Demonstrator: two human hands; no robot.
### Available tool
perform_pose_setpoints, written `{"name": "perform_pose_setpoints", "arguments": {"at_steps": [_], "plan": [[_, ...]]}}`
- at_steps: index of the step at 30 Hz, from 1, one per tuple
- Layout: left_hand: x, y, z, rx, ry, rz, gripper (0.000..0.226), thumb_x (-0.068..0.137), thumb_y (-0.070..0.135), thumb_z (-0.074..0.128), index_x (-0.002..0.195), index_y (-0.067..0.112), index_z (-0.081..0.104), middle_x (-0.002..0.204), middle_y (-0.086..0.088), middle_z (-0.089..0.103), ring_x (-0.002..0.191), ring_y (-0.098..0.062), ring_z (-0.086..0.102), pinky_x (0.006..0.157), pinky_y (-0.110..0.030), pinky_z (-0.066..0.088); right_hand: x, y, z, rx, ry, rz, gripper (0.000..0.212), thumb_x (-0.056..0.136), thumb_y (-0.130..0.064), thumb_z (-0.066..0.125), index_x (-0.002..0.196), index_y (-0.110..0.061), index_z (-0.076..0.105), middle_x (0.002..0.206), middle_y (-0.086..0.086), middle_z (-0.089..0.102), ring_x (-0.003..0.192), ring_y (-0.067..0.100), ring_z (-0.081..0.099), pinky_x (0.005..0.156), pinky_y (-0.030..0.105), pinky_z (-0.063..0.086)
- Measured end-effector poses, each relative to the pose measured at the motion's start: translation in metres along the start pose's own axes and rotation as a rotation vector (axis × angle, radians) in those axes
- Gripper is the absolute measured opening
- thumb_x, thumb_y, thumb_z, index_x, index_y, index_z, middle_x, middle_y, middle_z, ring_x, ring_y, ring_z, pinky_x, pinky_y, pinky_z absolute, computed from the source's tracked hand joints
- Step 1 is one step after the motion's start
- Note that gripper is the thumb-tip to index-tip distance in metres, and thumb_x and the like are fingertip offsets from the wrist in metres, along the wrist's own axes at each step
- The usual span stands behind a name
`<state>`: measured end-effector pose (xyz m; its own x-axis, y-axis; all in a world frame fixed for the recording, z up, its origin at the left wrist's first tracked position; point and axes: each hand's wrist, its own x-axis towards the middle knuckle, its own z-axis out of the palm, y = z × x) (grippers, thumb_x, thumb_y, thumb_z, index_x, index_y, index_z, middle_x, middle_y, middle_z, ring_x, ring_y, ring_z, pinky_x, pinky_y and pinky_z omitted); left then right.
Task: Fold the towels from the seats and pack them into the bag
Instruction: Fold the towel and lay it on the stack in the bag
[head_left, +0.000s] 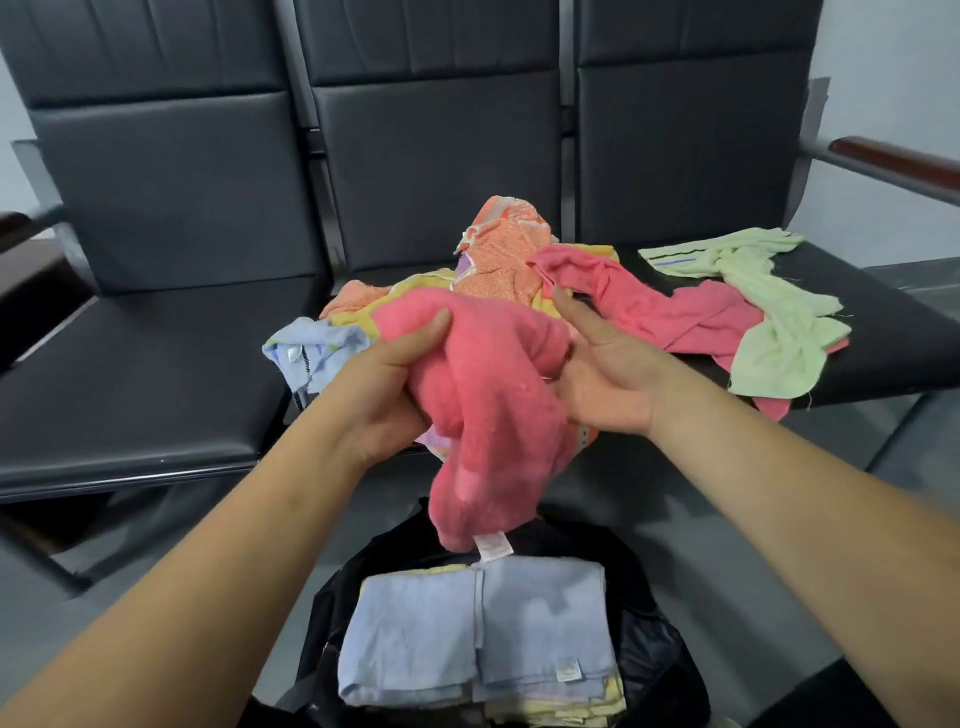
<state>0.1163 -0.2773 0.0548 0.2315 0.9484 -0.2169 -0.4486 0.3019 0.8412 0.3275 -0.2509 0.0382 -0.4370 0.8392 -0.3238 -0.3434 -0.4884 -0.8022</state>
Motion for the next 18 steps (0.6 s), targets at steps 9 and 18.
{"name": "perform_pose_setpoints", "arguments": {"at_steps": [9,18], "plan": [[0.003,0.007,-0.026,0.333,-0.212,0.043,0.061,0.083,-0.005,0.069,0.141,0.005,0.050,0.131,-0.018,0.065,0.120,-0.031,0.065,0.094,-0.040,0.057,0.000,0.002,0.013,-0.249,-0.101,0.047,0.062,0.080,-0.012,0.075,0.138,0.001,0.056,0.122,0.020,0.067,0.117,0.035,0.065,0.102,0.048,0.052],[0.005,0.007,-0.025,0.471,-0.027,-0.031,0.045,0.077,0.020,0.071,0.119,0.006,0.068,0.114,-0.009,0.075,0.104,-0.023,0.072,0.088,-0.038,0.059,0.005,0.000,0.000,-0.242,0.084,0.020,0.049,0.081,-0.011,0.076,0.128,-0.003,0.065,0.116,0.019,0.071,0.110,0.036,0.068,0.100,0.053,0.053]]}}
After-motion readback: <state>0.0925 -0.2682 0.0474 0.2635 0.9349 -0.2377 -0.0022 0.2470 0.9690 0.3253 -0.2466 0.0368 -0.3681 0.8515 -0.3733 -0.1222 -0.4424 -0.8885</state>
